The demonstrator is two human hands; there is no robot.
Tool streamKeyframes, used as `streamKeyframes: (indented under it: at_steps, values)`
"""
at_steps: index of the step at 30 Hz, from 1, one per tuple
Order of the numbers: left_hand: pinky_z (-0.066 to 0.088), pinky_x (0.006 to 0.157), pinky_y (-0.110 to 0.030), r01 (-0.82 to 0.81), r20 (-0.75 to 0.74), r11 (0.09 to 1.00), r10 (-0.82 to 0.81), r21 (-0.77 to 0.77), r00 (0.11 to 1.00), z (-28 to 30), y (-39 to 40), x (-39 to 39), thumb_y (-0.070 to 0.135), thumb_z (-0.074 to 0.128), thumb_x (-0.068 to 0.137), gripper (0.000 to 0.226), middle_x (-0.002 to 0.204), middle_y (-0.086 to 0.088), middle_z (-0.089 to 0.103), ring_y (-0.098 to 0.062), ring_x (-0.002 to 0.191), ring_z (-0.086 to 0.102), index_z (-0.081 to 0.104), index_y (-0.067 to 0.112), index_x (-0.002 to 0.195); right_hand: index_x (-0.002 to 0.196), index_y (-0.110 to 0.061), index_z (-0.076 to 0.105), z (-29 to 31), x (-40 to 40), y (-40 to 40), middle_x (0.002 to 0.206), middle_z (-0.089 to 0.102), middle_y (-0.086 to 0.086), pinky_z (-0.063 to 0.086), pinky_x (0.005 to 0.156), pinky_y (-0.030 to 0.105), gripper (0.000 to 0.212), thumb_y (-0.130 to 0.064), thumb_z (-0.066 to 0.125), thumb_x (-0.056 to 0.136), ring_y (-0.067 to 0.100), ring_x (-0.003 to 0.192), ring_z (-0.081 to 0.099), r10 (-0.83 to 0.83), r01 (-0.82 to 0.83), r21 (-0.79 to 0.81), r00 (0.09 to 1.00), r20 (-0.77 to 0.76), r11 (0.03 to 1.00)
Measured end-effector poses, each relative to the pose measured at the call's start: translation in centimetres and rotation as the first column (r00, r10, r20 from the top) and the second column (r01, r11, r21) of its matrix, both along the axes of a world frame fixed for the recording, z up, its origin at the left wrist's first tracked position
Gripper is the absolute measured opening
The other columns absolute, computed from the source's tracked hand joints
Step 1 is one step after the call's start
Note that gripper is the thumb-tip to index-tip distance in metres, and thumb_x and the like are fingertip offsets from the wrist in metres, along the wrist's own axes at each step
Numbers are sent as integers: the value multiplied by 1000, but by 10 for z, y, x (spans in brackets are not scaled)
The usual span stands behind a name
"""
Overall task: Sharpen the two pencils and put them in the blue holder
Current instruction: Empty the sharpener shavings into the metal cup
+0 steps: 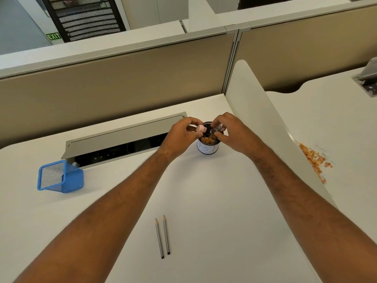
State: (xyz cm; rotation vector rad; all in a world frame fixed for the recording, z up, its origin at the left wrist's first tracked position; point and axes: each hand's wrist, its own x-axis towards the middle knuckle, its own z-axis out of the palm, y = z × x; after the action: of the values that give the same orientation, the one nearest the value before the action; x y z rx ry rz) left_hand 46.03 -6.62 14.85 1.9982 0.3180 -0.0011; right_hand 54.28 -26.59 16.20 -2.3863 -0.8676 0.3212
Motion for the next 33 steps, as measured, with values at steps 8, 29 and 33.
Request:
streamKeyframes:
  at_steps: [8, 29, 33]
  values:
    - [61, 89, -18, 0, 34, 1000, 1, -11, 999, 7, -3, -11, 11, 78, 98, 28, 122, -3, 77, -12, 110, 76, 74, 16, 125, 117, -18, 65, 1, -12, -5, 116, 63, -4, 39, 74, 0, 19, -13, 70, 99, 10, 100, 58, -87, 88, 70, 996, -27, 994]
    - [64, 99, -30, -52, 46, 996, 55, -79, 997, 29, -12, -97, 25, 74, 103, 32, 121, 2, 81, -12, 107, 79, 73, 22, 134, 116, -28, 65, 15, -93, -7, 116, 72, -11, 60, 94, 34, 21, -21, 74, 98, 9, 112, 69, -183, 321, 373, 915, -360, 871]
    - [64, 98, -29, -56, 18, 996, 58, -72, 998, 31, -13, -123, 26, 73, 103, 33, 120, 2, 81, -12, 105, 80, 73, 23, 136, 116, -29, 66, 19, -119, -6, 117, 72, -11, 64, 88, 34, 21, -22, 74, 98, 10, 109, 70, -141, 289, 379, 917, -373, 879]
